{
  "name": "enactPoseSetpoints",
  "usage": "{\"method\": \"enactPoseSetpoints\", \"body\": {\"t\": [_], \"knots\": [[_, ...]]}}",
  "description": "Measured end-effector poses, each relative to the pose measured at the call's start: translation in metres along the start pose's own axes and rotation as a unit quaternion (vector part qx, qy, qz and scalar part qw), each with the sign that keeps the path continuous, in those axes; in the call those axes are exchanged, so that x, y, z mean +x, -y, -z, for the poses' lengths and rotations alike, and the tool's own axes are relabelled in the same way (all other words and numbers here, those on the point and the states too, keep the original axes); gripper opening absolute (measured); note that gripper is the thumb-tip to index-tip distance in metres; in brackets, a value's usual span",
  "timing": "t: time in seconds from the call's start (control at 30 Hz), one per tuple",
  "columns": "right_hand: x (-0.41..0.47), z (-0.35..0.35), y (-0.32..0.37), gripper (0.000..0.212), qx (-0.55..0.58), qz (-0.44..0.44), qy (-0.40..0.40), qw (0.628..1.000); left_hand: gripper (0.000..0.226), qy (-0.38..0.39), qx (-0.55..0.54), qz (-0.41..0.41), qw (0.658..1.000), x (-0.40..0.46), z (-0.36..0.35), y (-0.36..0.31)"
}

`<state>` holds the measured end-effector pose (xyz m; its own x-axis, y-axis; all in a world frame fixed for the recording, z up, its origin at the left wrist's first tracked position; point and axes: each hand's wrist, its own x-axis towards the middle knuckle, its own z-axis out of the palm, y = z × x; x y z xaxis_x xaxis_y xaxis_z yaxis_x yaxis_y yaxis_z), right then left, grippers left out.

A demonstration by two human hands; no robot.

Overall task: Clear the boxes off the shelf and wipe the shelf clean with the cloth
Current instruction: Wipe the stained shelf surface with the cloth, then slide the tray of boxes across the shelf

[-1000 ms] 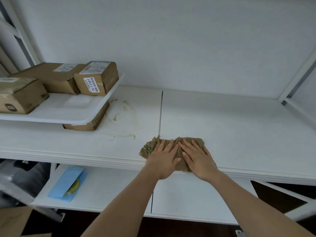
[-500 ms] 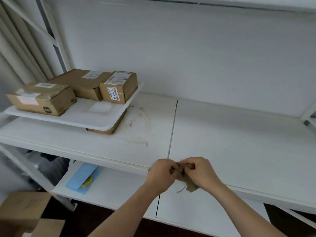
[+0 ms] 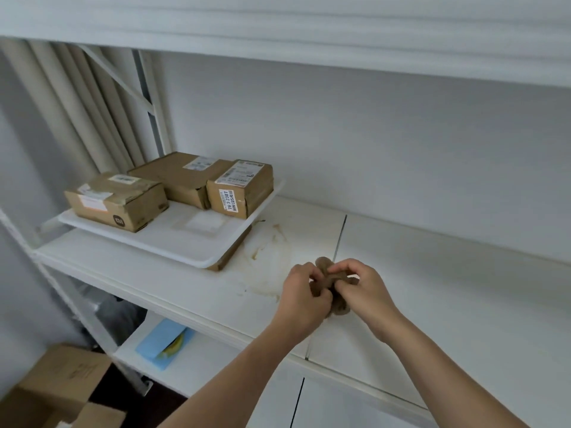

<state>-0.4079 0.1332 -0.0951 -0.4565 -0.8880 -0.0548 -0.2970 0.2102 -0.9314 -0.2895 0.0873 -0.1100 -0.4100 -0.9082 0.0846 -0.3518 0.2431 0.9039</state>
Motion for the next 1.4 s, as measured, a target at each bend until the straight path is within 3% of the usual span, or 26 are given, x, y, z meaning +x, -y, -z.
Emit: {"method": "enactPoseSetpoints", "body": {"t": [0.13, 0.3, 0.37, 0.47, 0.57, 0.73, 0.87, 1.0, 1.23, 1.4], "knots": [[0.024, 0.002, 0.0, 0.026, -0.076, 0.015, 0.023, 0.997, 0.015, 0.003, 0.116, 0.016, 0.993, 0.007, 0.018, 0.002], [0.047, -0.007, 0.005, 0.023, -0.084, 0.035, 0.029, 0.995, 0.01, -0.082, 0.161, 0.001, 0.984, 0.013, 0.058, 0.005], [0.054, -0.018, 0.01, 0.018, -0.102, 0.058, 0.017, 0.993, 0.027, -0.129, 0.193, -0.005, 0.973, 0.015, 0.075, 0.008], [0.061, -0.04, 0.021, 0.037, -0.103, 0.085, 0.03, 0.991, 0.039, -0.181, 0.151, -0.016, 0.972, 0.019, 0.099, 0.01], [0.067, -0.062, 0.032, 0.035, -0.119, 0.09, 0.07, 0.986, 0.044, -0.194, 0.13, -0.031, 0.972, 0.03, 0.129, 0.015], [0.079, -0.098, 0.046, 0.038, -0.098, 0.056, 0.148, 0.983, 0.039, -0.136, 0.169, -0.097, 0.971, 0.044, 0.177, 0.036], [0.087, -0.128, 0.054, 0.032, -0.047, 0.001, 0.078, 0.996, 0.036, -0.263, 0.145, -0.161, 0.94, 0.056, 0.217, 0.05], [0.101, -0.154, 0.068, 0.041, -0.03, -0.035, 0.021, 0.999, 0.024, -0.361, 0.073, -0.087, 0.925, 0.08, 0.271, 0.068], [0.124, -0.194, 0.079, 0.047, -0.087, -0.085, -0.089, 0.989, 0.024, -0.472, 0.063, 0.055, 0.878, 0.119, 0.367, 0.121], [0.131, -0.211, 0.081, 0.05, -0.1, -0.106, -0.143, 0.979, 0.036, -0.415, 0.073, 0.2, 0.885, 0.14, 0.417, 0.15]]}}
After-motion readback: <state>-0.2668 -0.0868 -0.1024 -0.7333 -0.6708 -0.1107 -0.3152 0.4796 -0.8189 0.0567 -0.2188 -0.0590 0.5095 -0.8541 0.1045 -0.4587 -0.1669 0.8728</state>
